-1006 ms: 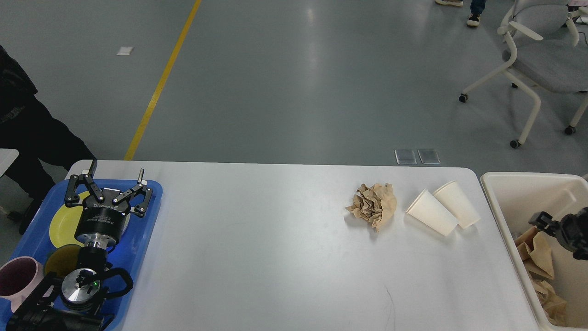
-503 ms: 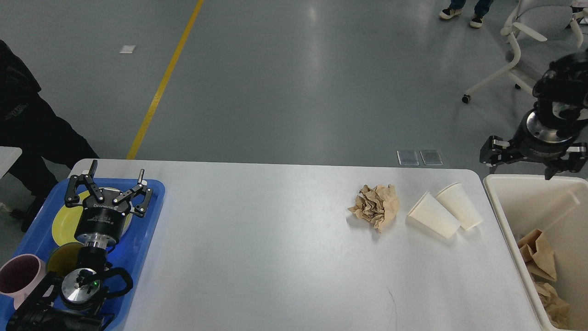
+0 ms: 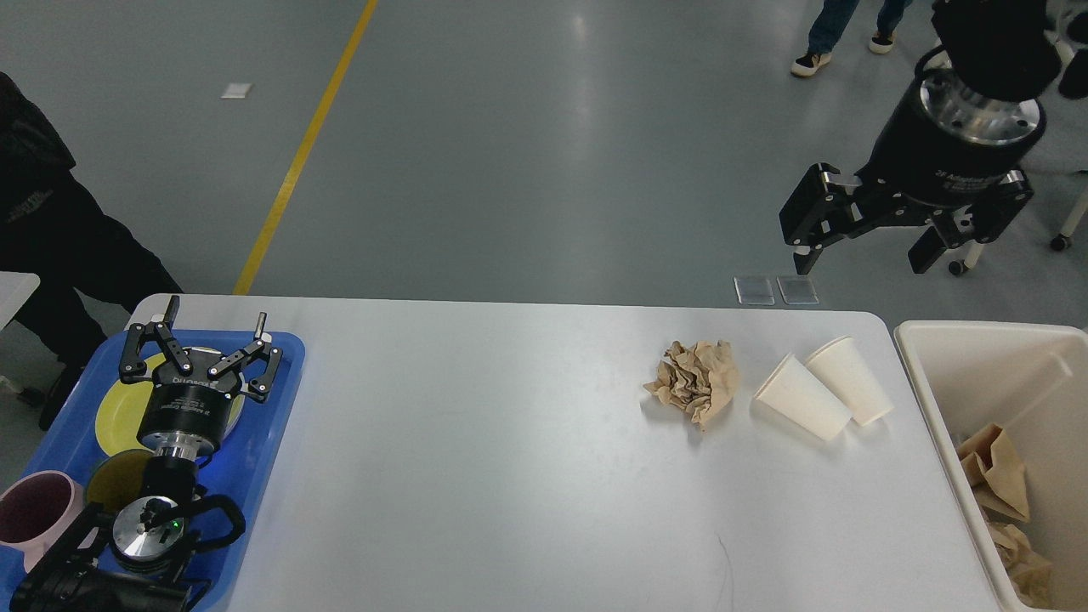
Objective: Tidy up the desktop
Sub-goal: 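Lower the right gripper onto the last crumpled brown paper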
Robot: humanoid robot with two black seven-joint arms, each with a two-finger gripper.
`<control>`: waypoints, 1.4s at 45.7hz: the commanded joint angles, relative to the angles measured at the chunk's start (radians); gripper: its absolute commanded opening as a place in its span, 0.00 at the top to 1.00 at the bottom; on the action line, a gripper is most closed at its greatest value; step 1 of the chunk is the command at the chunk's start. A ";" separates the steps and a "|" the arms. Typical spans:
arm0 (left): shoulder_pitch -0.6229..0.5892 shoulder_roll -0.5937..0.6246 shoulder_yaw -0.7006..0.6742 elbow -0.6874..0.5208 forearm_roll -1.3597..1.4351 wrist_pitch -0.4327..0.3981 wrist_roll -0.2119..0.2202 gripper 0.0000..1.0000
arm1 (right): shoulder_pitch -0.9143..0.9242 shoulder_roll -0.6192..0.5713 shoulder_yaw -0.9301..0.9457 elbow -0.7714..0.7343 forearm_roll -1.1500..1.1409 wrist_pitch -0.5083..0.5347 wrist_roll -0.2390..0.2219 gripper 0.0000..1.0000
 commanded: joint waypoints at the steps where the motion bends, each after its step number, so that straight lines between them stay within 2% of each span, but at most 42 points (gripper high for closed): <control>1: 0.000 -0.002 0.000 0.000 0.000 0.001 -0.001 0.04 | 0.077 -0.025 0.010 0.103 0.001 0.000 0.009 0.00; 12: 0.000 -0.002 0.000 0.000 0.000 -0.001 0.001 0.04 | 0.065 -0.021 0.009 0.104 0.000 -0.027 0.014 0.01; 19: 0.000 -0.002 0.000 0.000 0.000 0.001 0.001 0.04 | -0.036 -0.010 0.021 0.094 0.000 -0.127 0.012 0.01; 26: 0.000 -0.002 0.000 0.000 0.000 0.001 0.001 0.04 | -0.240 -0.008 0.123 0.034 0.000 -0.270 0.005 0.01; 31: 0.000 -0.002 0.000 0.000 0.000 -0.001 0.001 0.04 | -0.433 0.010 0.212 -0.093 -0.005 -0.328 0.001 0.01; 39: 0.000 -0.002 0.000 0.000 0.000 0.001 0.001 0.04 | -0.737 0.232 0.274 -0.428 -0.006 -0.392 0.001 0.00; 50: 0.000 -0.002 0.000 0.000 0.000 0.001 0.001 0.04 | -1.092 0.461 0.274 -0.891 -0.025 -0.629 0.003 0.00; 57: 0.000 -0.002 0.000 0.000 0.000 0.001 0.001 0.04 | -1.188 0.516 0.275 -1.009 -0.112 -0.670 0.005 0.00; 64: 0.000 -0.002 0.000 0.000 0.000 0.001 0.001 0.04 | -1.242 0.521 0.272 -1.026 -0.202 -0.768 0.005 0.00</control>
